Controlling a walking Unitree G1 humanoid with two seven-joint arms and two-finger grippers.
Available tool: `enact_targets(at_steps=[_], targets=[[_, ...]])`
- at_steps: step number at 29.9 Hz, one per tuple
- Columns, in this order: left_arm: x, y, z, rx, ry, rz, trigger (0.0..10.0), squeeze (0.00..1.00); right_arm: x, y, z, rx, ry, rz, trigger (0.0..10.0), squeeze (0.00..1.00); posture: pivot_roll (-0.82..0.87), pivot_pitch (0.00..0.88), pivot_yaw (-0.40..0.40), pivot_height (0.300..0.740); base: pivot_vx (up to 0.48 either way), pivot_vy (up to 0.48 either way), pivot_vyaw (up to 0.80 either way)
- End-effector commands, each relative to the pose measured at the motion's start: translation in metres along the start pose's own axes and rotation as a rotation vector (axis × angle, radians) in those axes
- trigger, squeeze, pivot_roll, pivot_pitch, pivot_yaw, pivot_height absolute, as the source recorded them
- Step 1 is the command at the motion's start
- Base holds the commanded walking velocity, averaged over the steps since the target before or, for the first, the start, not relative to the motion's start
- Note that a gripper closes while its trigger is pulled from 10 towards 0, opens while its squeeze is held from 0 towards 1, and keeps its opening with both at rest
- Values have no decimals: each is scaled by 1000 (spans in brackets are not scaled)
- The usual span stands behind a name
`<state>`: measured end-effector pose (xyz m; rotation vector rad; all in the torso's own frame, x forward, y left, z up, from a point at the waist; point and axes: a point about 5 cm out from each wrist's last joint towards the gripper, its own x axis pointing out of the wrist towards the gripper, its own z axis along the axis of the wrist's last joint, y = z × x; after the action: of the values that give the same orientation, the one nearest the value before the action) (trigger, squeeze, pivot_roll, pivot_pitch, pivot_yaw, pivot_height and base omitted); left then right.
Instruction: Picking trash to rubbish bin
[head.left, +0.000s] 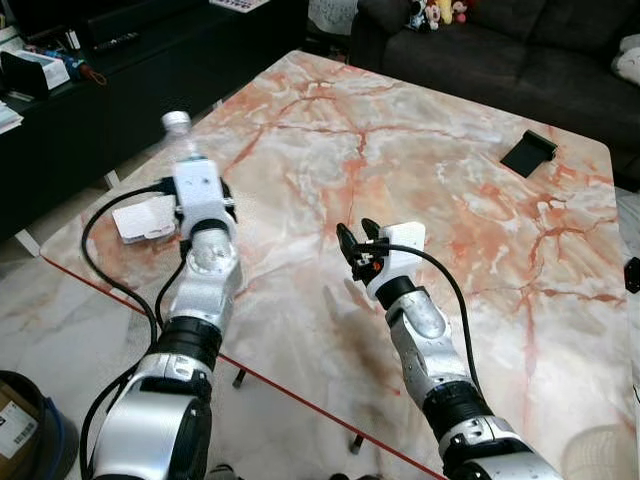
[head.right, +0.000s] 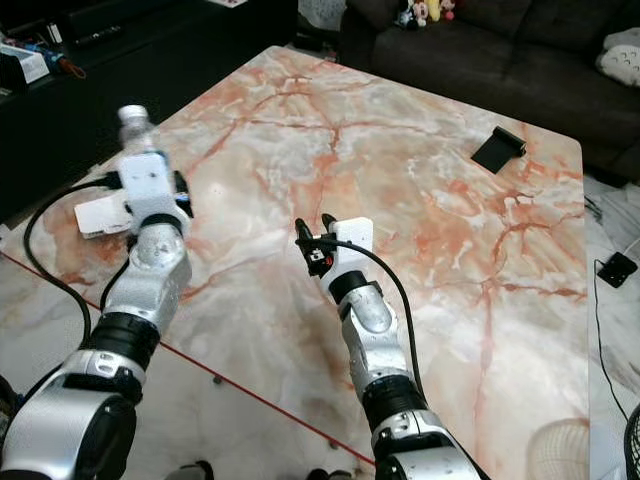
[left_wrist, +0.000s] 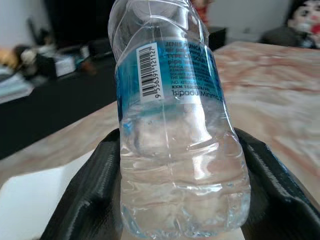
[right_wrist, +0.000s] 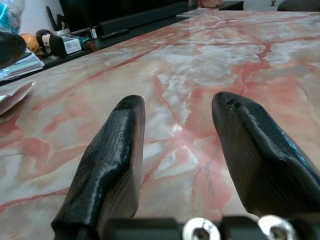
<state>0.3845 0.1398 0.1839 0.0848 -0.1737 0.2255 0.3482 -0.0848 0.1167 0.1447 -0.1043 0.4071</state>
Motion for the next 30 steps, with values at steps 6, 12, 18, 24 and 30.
enact_targets(at_steps=[6, 12, 18, 24, 30], targets=[[-19, 19, -15, 155, -124, -42, 10000, 0, 0, -15, 15, 42, -110, -123, 10000, 0, 97, 122, -96, 740, 0, 0, 0], [-25, 39, -27, 217, -136, -36, 10000, 0, 1, -21, 23, 37, -156, -169, 10000, 0, 96, 114, -88, 740, 0, 0, 0], [-28, 44, -23, 233, -187, -30, 10000, 0, 1, -22, 27, 38, -187, -182, 10000, 0, 92, 91, -85, 740, 0, 0, 0], [-29, 38, -22, 216, -199, -42, 10000, 0, 1, -22, 27, 35, -192, -182, 10000, 0, 86, 77, -88, 740, -169, 0, 0], [-31, 32, -23, 194, -205, -49, 10000, 0, 1, -21, 27, 32, -194, -178, 10000, 0, 83, 67, -92, 740, -337, 0, 0]])
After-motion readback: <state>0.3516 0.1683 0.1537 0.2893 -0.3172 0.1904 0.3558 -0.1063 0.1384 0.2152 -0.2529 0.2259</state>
